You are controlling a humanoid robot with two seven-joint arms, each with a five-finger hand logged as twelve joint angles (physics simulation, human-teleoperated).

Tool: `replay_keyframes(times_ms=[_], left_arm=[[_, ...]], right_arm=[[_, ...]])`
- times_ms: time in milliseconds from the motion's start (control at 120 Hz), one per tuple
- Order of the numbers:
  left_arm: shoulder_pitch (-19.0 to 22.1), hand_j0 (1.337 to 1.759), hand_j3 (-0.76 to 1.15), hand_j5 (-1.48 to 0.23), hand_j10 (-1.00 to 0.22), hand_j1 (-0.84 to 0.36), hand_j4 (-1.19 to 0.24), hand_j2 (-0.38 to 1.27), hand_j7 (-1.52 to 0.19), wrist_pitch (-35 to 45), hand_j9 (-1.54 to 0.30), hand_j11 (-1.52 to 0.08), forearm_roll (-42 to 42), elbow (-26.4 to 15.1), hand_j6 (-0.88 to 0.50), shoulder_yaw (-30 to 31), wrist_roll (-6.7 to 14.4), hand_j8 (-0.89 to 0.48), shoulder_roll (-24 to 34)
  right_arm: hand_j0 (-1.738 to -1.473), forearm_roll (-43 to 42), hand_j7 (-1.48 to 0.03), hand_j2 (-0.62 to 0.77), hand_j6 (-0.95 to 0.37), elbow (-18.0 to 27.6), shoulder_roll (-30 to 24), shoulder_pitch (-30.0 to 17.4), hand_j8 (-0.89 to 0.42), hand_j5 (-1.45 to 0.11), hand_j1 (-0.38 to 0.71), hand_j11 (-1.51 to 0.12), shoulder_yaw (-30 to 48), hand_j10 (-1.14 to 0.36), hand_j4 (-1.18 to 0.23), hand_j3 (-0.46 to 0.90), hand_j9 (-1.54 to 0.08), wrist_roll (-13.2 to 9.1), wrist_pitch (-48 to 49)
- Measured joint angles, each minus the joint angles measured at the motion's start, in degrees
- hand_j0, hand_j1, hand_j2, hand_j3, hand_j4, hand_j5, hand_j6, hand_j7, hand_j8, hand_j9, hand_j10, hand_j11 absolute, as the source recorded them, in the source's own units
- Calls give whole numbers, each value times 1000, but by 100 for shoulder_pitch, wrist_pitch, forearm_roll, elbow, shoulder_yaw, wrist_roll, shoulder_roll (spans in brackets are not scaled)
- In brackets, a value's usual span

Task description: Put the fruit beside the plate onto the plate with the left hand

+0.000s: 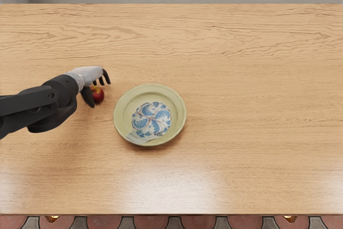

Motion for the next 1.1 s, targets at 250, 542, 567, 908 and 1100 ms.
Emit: replay_keyframes(times_ms=[250,542,567,908,1100], left_arm=[[18,1657,0,-590,-446,-166,-445,139,-589,150,-589,-588,20,49,-446,2,1,-446,-25],[79,1657,0,-594,-455,-170,-454,157,-594,463,-594,-593,160,150,-455,11,0,-455,-75],[79,1657,0,-594,-455,-170,-455,158,-594,477,-594,-594,172,159,-455,11,0,-455,-76],[235,1657,0,-600,-456,-194,-455,96,-599,570,-599,-598,223,388,-456,17,0,-456,-333],[284,1612,370,-644,-496,-242,-499,49,-645,567,-647,-648,306,573,-499,19,-4,-498,-425]], right_arm=[[-1658,-1,-47,-7,-37,0,0,2,-37,-47,-305,-47,0,-37,-37,0,-47,0,0],[-1658,-2,-47,-7,-37,0,0,2,-37,-47,-305,-47,0,-37,-37,0,-47,0,0],[-1658,-1,-47,-7,-37,0,0,2,-37,-47,-305,-47,0,-37,-37,0,-47,0,0],[-1658,-1,-47,-7,-37,0,0,2,-37,-47,-305,-47,0,-37,-37,0,-47,0,0],[-1658,0,-47,-7,-37,0,0,2,-37,-47,-305,-47,0,-37,-37,0,-47,0,0]])
